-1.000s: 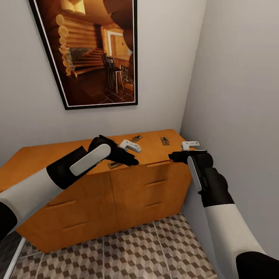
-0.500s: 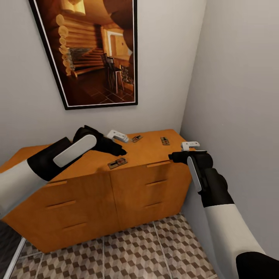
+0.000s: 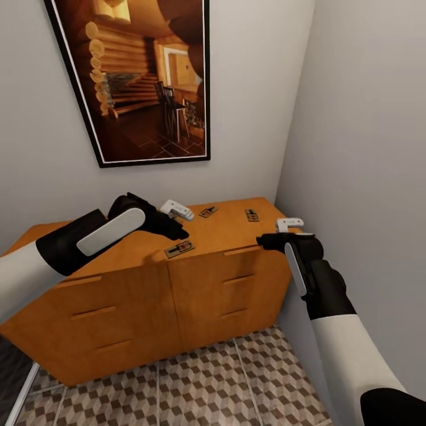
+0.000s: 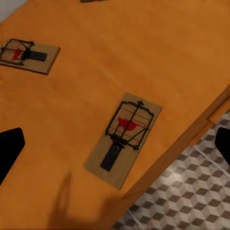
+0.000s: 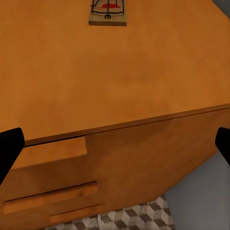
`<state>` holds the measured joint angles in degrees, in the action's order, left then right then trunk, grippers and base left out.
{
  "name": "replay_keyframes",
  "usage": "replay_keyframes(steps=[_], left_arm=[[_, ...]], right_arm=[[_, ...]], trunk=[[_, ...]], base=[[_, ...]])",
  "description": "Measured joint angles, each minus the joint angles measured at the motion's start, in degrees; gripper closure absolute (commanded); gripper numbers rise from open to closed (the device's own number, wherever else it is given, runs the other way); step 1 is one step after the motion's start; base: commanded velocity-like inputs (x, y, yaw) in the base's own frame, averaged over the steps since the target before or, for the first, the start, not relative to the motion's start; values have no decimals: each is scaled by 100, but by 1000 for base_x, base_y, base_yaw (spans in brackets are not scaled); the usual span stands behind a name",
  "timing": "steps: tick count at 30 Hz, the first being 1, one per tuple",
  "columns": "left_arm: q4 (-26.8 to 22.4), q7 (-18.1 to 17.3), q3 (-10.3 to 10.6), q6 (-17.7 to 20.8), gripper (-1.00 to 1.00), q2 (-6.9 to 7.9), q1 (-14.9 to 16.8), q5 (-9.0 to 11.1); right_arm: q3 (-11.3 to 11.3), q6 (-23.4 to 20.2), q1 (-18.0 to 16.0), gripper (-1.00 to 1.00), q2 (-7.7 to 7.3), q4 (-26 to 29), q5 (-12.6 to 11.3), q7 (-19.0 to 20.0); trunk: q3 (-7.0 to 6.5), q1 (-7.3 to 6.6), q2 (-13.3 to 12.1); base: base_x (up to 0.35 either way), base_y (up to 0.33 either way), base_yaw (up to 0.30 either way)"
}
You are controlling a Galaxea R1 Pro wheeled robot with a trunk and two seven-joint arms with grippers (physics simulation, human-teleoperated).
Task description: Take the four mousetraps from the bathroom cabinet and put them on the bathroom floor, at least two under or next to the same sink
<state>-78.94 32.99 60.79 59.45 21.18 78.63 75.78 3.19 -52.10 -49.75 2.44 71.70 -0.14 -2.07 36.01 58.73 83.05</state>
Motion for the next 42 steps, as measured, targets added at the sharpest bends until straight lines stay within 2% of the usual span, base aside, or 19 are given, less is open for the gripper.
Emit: replay_keyframes(steps=[4, 12, 18, 23, 36, 42], left_arm=[[2, 0, 123, -1, -100, -42, 61, 37], [20, 0, 788, -4, -100, -190, 106, 521], [17, 2, 1129, -6, -100, -294, 177, 676], [12, 1, 1233, -6, -100, -331, 267, 712], [14, -69, 1323, -7, -100, -393, 409, 737], [-1, -89, 1554, -7, -100, -399, 418, 734]], right_arm=[[0, 89, 63, -100, 1, -10, 0, 0], [3, 171, 208, -100, 6, 36, 1, 7], [8, 180, 231, -100, 15, 46, 0, 14], [5, 182, 237, -100, 14, 62, -4, 49], [3, 147, 247, -100, 14, 368, -4, 204], [5, 154, 270, -100, 17, 386, -4, 212]], trunk=[[0, 0, 0], [0, 0, 0], [0, 0, 0], [0, 0, 0], [0, 0, 0], [0, 0, 0]], base=[[0, 0, 0], [0, 0, 0], [0, 0, 0], [0, 0, 0], [0, 0, 0], [0, 0, -55]])
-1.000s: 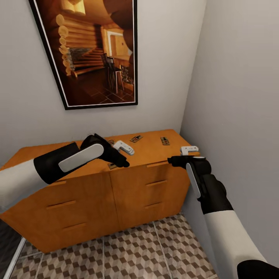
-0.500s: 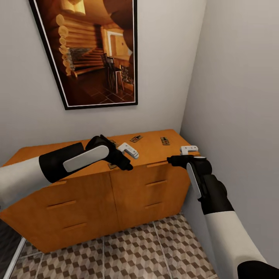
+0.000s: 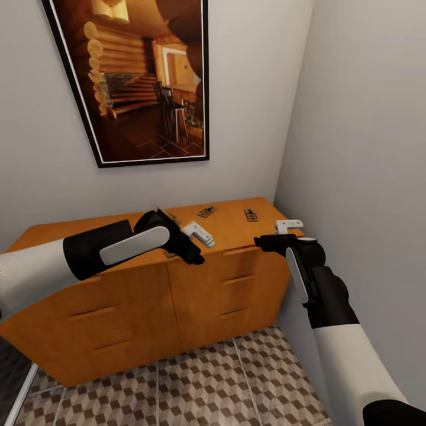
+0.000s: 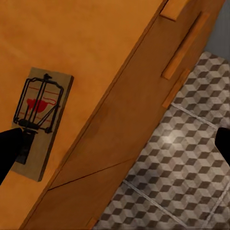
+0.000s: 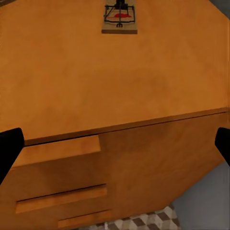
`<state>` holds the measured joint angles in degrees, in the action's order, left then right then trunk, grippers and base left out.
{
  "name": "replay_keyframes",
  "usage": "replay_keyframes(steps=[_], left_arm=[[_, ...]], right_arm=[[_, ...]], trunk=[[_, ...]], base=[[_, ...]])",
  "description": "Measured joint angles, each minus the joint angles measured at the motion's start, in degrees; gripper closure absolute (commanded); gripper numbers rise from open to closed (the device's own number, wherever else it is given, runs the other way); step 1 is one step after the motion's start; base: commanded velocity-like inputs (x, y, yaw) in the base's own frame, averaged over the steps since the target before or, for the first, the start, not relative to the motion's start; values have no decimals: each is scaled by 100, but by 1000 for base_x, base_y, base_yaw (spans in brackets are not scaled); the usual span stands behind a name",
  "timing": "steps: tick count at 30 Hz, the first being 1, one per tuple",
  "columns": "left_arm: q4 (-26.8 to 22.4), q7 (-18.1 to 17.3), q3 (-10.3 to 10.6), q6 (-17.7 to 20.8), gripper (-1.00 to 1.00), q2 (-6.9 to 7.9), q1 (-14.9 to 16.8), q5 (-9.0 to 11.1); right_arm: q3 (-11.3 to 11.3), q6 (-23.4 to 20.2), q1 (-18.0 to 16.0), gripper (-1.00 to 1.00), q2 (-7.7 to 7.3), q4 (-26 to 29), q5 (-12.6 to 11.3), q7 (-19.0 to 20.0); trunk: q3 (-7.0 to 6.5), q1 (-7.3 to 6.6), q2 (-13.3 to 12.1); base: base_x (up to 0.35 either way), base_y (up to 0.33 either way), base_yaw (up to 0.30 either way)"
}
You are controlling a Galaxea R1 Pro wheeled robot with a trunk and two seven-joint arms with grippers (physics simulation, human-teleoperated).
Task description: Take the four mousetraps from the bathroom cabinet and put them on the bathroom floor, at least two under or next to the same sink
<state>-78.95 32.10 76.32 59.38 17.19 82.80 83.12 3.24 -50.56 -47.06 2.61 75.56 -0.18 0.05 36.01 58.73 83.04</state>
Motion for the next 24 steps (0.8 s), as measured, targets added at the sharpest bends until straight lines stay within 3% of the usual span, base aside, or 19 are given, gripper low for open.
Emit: replay_keyframes(steps=[11, 24], left_arm=[[-7, -6, 179, 0, -100, -1, 15, 3], [-13, -8, 188, -11, -100, -12, 9, 5]], right_arm=[[1, 10, 16, -100, -1, -21, -8, 2], [0, 11, 17, -100, -7, -22, -7, 3]], trunk=[[0, 0, 0], [0, 0, 0]], base=[[0, 0, -154], [0, 1, -30]])
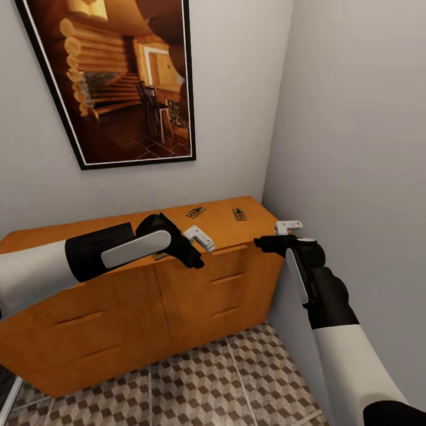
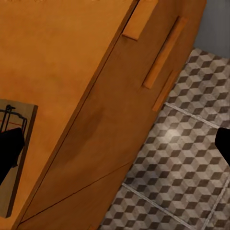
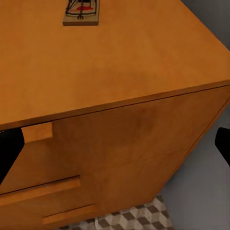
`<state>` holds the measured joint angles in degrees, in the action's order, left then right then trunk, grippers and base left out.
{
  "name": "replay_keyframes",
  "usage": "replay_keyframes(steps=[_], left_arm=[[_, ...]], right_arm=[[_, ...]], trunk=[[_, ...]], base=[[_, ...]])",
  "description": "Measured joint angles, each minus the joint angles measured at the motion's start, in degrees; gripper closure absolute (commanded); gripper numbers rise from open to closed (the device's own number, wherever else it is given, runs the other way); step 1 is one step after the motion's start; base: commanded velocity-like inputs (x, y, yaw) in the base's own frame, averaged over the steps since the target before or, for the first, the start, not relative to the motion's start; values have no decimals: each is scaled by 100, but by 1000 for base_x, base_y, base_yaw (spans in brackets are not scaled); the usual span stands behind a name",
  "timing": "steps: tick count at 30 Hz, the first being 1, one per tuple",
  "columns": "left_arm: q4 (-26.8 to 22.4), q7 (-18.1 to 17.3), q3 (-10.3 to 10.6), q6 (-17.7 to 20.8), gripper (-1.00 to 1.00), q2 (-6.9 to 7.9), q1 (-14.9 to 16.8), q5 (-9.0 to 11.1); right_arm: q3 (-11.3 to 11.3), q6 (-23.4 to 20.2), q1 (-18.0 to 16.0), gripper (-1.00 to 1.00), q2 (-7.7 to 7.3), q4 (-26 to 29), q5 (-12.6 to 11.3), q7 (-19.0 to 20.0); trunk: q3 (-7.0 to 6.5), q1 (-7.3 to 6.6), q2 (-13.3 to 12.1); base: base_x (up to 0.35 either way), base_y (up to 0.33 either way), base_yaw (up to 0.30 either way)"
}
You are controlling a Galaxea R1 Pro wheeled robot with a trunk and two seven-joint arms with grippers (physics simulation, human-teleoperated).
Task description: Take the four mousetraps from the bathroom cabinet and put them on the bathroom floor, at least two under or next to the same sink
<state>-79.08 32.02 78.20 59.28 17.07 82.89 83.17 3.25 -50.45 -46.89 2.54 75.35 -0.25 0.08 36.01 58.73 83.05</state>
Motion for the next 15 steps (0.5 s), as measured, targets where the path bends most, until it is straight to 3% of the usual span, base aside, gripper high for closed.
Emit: replay_keyframes(steps=[15], left_arm=[[6, 0, 0, -6, -100, 8, 0, 1]], right_arm=[[0, 2, 2, -100, 7, -7, 0, 0]], trunk=[[0, 0, 0]], base=[[71, 94, -1]])
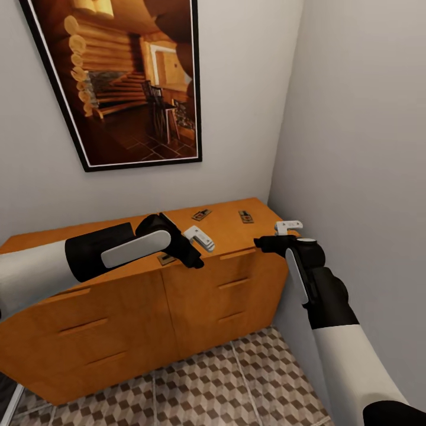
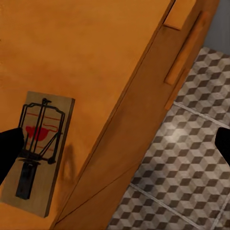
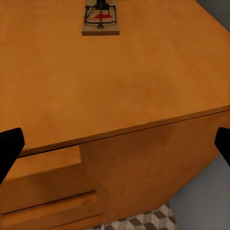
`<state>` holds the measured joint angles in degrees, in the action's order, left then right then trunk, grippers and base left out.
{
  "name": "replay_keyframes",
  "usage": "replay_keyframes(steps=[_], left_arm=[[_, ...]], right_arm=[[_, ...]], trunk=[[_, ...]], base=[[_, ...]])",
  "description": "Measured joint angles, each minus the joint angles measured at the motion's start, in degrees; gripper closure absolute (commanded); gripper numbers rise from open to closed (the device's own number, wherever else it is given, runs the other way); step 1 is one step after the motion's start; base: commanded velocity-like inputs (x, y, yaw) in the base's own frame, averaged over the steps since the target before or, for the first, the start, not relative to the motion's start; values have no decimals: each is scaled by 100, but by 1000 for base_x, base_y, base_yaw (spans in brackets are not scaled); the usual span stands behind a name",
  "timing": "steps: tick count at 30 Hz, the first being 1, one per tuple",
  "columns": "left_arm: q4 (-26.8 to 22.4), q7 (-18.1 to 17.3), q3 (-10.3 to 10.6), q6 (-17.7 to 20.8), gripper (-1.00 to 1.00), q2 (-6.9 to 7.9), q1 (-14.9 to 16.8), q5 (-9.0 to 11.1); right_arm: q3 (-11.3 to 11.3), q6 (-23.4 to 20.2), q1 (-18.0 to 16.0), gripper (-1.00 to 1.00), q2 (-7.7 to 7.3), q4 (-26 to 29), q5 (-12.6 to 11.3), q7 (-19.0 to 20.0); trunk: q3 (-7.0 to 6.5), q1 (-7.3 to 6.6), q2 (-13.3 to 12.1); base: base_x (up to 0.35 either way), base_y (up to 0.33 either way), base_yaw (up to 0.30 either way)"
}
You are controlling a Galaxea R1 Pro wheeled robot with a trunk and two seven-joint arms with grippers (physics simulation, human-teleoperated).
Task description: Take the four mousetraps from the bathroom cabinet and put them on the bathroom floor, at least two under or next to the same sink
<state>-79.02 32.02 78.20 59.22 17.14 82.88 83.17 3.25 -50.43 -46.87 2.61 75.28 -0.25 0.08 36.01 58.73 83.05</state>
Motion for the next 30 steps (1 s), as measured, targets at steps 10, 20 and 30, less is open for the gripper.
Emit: replay_keyframes(steps=[10, 20, 30], left_arm=[[-4, 0, 7, -1, -100, 17, -9, -1], [-7, 0, 7, -1, -100, 19, 3, -1], [-5, 0, 6, 7, -100, 8, 9, 6]], right_arm=[[0, -2, 4, -100, 1, -4, 0, -3], [0, 14, 43, -100, 1, -9, 0, -8], [0, 15, 69, -100, -5, -9, 0, -8]], trunk=[[0, 0, 0], [0, 0, 0], [0, 1, 0]], base=[[9, 11, 0], [0, 1, 0], [-35, 37, 0]])
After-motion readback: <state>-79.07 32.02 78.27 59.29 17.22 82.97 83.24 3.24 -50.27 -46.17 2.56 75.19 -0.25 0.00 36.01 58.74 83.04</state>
